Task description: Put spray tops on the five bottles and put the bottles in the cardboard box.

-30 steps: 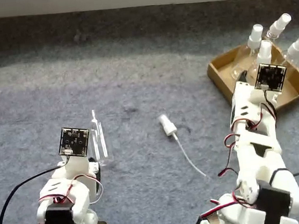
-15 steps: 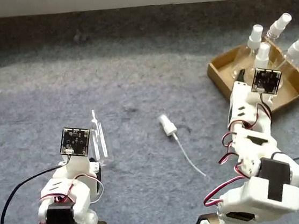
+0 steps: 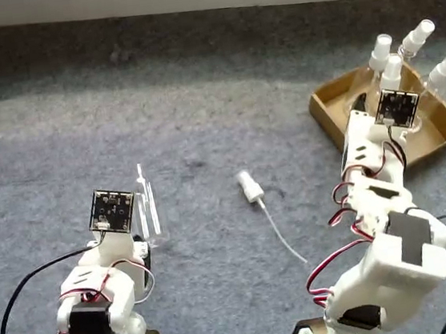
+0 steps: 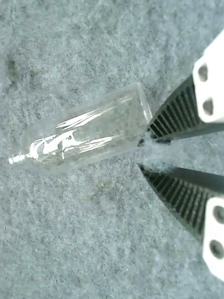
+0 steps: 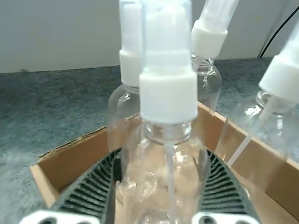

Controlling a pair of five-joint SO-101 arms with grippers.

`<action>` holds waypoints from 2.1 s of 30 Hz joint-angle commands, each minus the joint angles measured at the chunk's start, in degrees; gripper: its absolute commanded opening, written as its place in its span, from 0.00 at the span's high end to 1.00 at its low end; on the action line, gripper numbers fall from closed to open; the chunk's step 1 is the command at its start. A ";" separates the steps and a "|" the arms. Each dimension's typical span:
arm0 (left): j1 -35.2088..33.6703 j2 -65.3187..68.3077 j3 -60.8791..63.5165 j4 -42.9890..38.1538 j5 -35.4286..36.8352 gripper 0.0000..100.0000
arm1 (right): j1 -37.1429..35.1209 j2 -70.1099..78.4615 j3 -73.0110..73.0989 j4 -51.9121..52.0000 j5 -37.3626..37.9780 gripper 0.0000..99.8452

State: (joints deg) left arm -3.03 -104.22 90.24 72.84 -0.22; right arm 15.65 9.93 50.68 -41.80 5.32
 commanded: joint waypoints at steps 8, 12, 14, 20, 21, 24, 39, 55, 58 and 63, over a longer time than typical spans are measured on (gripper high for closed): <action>-0.31 -0.57 -0.31 -0.97 -0.44 0.99 | 0.22 2.59 -4.97 -1.89 -0.53 0.87; -0.04 -0.57 0.31 -0.97 -0.53 0.99 | 0.22 2.86 -4.62 -1.80 -0.53 0.87; 1.80 -0.57 0.57 -0.97 -0.53 0.99 | -0.13 2.86 -4.53 -1.80 -0.53 0.83; 3.12 -0.57 1.54 -0.97 -0.62 0.99 | -1.01 2.68 -4.53 -1.80 -0.53 0.79; 3.12 -0.57 1.54 -0.97 -0.62 0.99 | -1.10 2.59 -4.53 -1.80 -0.53 0.79; 3.12 -0.57 1.54 -0.97 -0.62 0.99 | -1.19 2.51 -4.53 -1.80 -0.44 0.79; 3.12 -0.57 1.63 -0.97 -0.62 0.99 | -1.19 2.51 -4.35 -1.54 -0.18 0.71; 3.12 -0.57 1.71 -0.97 -0.62 0.99 | -1.19 -4.00 2.15 -1.36 -0.09 0.71; 3.12 -0.57 1.71 -0.97 -0.62 0.99 | -1.19 -8.04 5.32 -1.36 -0.09 0.71; 3.12 -0.57 1.71 -0.97 -0.62 0.99 | -1.19 -15.16 8.84 1.54 -0.09 0.71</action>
State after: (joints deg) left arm -1.01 -104.22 92.26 72.84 -0.22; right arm 15.38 1.32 59.30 -42.33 5.23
